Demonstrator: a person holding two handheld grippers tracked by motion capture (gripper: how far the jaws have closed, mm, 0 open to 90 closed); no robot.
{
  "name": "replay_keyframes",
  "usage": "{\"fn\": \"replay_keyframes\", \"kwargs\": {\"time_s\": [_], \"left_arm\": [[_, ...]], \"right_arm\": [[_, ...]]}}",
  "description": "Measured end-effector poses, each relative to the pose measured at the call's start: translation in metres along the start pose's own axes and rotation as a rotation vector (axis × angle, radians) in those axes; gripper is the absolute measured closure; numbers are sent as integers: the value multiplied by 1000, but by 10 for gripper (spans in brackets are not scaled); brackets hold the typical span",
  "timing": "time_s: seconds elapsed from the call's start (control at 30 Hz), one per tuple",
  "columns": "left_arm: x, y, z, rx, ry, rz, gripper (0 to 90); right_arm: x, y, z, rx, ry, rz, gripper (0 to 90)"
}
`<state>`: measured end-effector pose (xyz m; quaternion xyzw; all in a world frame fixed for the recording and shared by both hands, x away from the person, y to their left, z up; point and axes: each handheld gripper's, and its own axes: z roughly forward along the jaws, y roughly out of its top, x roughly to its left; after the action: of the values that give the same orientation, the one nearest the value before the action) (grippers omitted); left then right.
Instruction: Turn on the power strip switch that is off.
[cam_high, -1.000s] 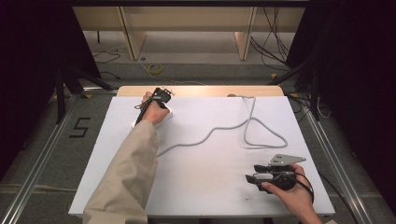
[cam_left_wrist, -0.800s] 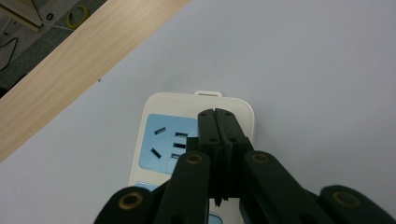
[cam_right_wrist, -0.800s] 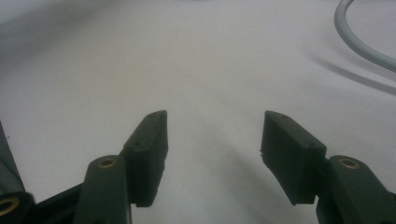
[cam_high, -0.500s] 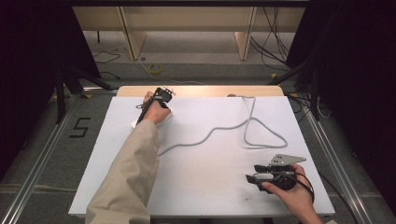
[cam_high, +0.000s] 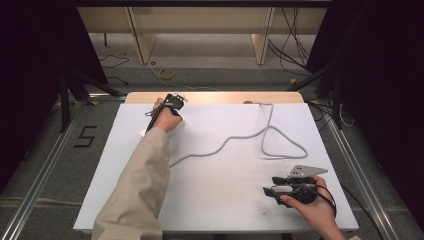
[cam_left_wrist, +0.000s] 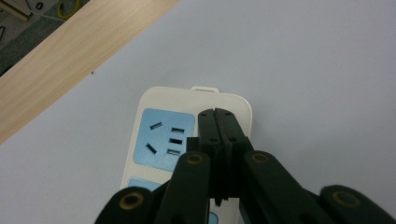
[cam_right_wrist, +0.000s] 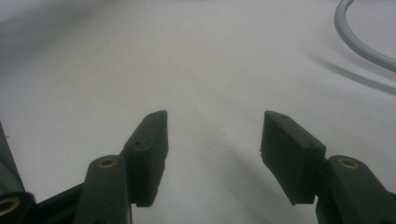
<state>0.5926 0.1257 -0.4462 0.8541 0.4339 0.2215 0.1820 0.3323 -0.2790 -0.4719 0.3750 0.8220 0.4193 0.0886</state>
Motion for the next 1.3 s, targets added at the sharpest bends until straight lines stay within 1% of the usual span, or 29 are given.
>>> {"fn": "replay_keyframes", "kwargs": {"time_s": [0.3, 0.47, 0.6, 0.93, 1.0, 1.07, 1.13, 1.17, 1.2, 1.23, 1.3], "left_arm": [[0, 1, 1, 14, -2, 4, 900], [0, 1, 1, 17, -1, 17, 900], [0, 1, 1, 12, -2, 7, 900], [0, 1, 1, 13, 0, 5, 900], [0, 1, 1, 14, -3, 7, 900], [1, 0, 0, 7, -10, 0, 900], [2, -1, 0, -5, -9, 5, 898], [2, -1, -1, 0, -13, 0, 896], [3, -2, -2, 1, -7, 10, 884], [3, -3, -3, -10, -4, 4, 816], [5, -5, -8, -43, -21, -23, 740]], "right_arm": [[0, 0, 0, 2, 2, -2, 425], [0, 0, 0, 3, 1, -1, 425], [0, 0, 0, 2, 1, 0, 425], [0, 0, 0, 2, 1, 0, 427], [0, 0, 0, 1, 1, -1, 427], [0, 0, 0, 2, 1, -1, 427], [0, 0, 0, 2, 0, -1, 427], [0, 0, 0, 1, 0, -1, 427], [0, 0, 0, 0, 0, 0, 427], [0, 0, 0, 0, -1, -1, 427], [0, 0, 0, 1, -2, -1, 427]]}}
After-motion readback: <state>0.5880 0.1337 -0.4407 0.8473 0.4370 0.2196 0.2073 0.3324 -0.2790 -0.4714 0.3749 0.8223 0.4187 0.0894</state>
